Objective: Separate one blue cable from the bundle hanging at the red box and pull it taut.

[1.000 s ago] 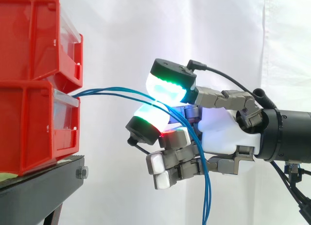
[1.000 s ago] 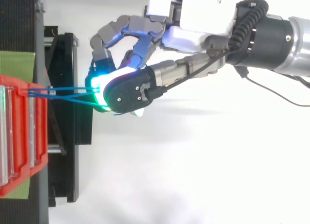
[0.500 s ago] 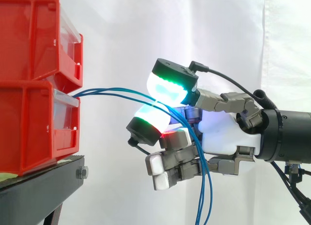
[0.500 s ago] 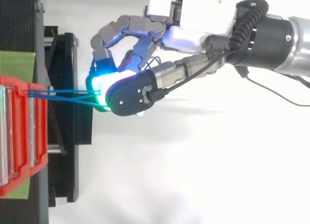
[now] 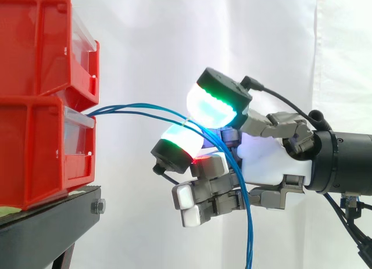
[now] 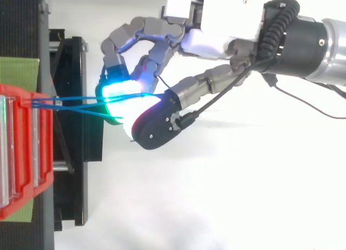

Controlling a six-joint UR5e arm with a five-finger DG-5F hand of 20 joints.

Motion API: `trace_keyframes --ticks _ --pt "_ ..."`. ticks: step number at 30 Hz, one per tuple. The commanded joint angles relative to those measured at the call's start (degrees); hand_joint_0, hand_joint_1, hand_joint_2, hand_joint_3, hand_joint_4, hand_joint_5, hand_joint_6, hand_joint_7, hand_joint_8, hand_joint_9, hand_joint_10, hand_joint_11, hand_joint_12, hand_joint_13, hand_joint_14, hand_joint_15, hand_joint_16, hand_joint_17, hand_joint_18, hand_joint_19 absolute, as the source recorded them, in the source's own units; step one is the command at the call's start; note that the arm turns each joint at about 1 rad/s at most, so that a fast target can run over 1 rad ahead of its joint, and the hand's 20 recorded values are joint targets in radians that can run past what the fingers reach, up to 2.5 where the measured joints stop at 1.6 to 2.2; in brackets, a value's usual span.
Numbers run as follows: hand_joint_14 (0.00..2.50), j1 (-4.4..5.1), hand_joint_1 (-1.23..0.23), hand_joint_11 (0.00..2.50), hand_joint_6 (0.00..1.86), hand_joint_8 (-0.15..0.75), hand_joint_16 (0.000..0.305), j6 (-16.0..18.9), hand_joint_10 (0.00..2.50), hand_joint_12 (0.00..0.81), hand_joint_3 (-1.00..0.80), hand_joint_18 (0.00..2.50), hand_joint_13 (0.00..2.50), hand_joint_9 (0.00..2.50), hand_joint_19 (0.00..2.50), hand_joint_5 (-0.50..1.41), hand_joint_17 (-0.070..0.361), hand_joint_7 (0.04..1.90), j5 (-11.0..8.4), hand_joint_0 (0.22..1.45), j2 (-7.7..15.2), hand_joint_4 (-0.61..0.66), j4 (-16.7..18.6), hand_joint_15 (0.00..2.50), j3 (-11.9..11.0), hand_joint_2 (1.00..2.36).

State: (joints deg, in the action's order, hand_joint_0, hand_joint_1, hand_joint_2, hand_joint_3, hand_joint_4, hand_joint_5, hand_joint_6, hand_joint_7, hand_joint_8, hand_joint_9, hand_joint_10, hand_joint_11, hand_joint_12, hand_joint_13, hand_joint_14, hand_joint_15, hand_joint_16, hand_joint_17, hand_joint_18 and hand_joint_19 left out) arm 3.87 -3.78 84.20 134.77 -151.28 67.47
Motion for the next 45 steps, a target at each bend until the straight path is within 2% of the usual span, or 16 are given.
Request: trace_keyframes --ticks 1,3,4,5,7,8,9,11,12,15,18,25,31,36,39,45 --pt "0.02 0.0 -0.62 0.99 0.91 0.347 0.045 0.0 0.02 0.349 -0.5 0.75 0.94 1.13 0.58 -0.17 0.101 1.3 0.0 0.5 0.0 0.18 0.0 0.58 0.0 1.0" --pt "0.02 0.0 -0.5 0.99 0.91 0.348 0.046 0.0 0.02 0.355 -0.5 0.77 0.96 1.14 0.6 -0.17 0.103 1.27 0.0 0.5 0.0 0.18 0.0 0.58 0.0 1.0" --pt "0.02 0.0 -0.49 0.98 0.91 0.347 0.046 0.0 0.02 0.353 -0.5 0.78 0.96 1.14 0.6 -0.17 0.103 1.27 0.0 0.5 0.0 0.18 0.0 0.58 0.0 1.0" --pt "0.02 0.0 -0.41 0.98 0.91 0.337 0.043 0.0 0.02 0.346 -0.5 0.77 0.96 1.15 0.62 -0.17 0.097 1.24 0.0 0.54 0.0 0.16 0.0 0.58 0.0 1.0" --pt "0.02 0.0 -0.38 1.01 0.9 0.329 0.041 0.0 0.02 0.339 -0.5 0.76 0.97 1.17 0.64 -0.17 0.093 1.24 0.0 0.6 0.0 0.15 0.0 0.6 0.0 1.0" --pt "0.02 0.0 -0.4 1.0 0.89 0.333 0.041 0.0 0.02 0.342 -0.48 0.76 0.97 1.17 0.64 -0.17 0.092 1.28 0.0 0.61 0.0 0.14 0.0 0.6 0.0 1.0" --pt "0.02 0.0 -0.44 0.99 0.89 0.34 0.042 0.0 0.02 0.345 -0.38 0.76 0.97 1.17 0.64 -0.17 0.094 1.29 0.0 0.61 0.0 0.15 0.0 0.6 -0.1 1.01" --pt "0.02 0.0 -0.49 1.02 0.89 0.341 0.042 0.0 0.02 0.347 -0.3 0.77 0.97 1.14 0.65 -0.18 0.095 1.31 0.0 0.6 0.0 0.15 0.0 0.6 -0.1 1.02" --pt "0.02 0.0 -0.55 1.03 0.89 0.343 0.043 0.0 0.02 0.352 -0.2 0.77 0.97 1.13 0.65 -0.18 0.097 1.38 0.0 0.58 0.0 0.18 0.0 0.6 0.0 1.02" --pt "0.02 0.0 -0.63 1.06 0.9 0.353 0.043 0.1 0.02 0.352 -0.11 0.77 0.96 1.13 0.64 -0.18 0.097 1.44 0.0 0.59 0.0 0.21 0.0 0.6 0.0 1.03" --pt "0.02 0.0 -0.7 1.06 0.92 0.341 0.043 0.1 0.02 0.344 -0.05 0.76 0.95 1.1 0.63 -0.19 0.098 1.42 0.0 0.61 0.0 0.14 0.0 0.6 0.0 1.03" --pt "0.02 -0.09 -0.77 1.07 0.94 0.316 0.042 0.1 0.02 0.326 -0.15 0.74 0.92 1.06 0.59 -0.21 0.096 1.39 0.0 0.67 0.0 0.06 0.0 0.58 0.0 1.03" --pt "0.02 0.0 -0.74 1.06 0.93 0.31 0.042 0.0 0.02 0.323 -0.49 0.74 0.93 1.07 0.59 -0.21 0.094 1.3 0.0 0.7 0.0 0.11 0.0 0.58 0.0 1.0" --pt "0.02 0.09 -0.6 1.05 0.92 0.328 0.041 0.0 0.02 0.332 -0.5 0.75 0.95 1.13 0.61 -0.19 0.092 1.28 0.0 0.6 0.0 0.16 0.0 0.59 0.0 1.0" --pt "0.02 0.18 -0.56 1.05 0.92 0.334 0.042 0.0 0.02 0.336 -0.5 0.76 0.96 1.16 0.62 -0.18 0.093 1.29 0.0 0.58 0.0 0.17 -0.1 0.59 0.0 1.0" --pt "0.02 0.26 -0.63 1.05 0.91 0.328 0.041 0.0 0.02 0.338 -0.48 0.76 0.96 1.13 0.61 -0.18 0.092 1.31 -0.09 0.63 0.0 0.15 0.0 0.59 0.0 1.0"
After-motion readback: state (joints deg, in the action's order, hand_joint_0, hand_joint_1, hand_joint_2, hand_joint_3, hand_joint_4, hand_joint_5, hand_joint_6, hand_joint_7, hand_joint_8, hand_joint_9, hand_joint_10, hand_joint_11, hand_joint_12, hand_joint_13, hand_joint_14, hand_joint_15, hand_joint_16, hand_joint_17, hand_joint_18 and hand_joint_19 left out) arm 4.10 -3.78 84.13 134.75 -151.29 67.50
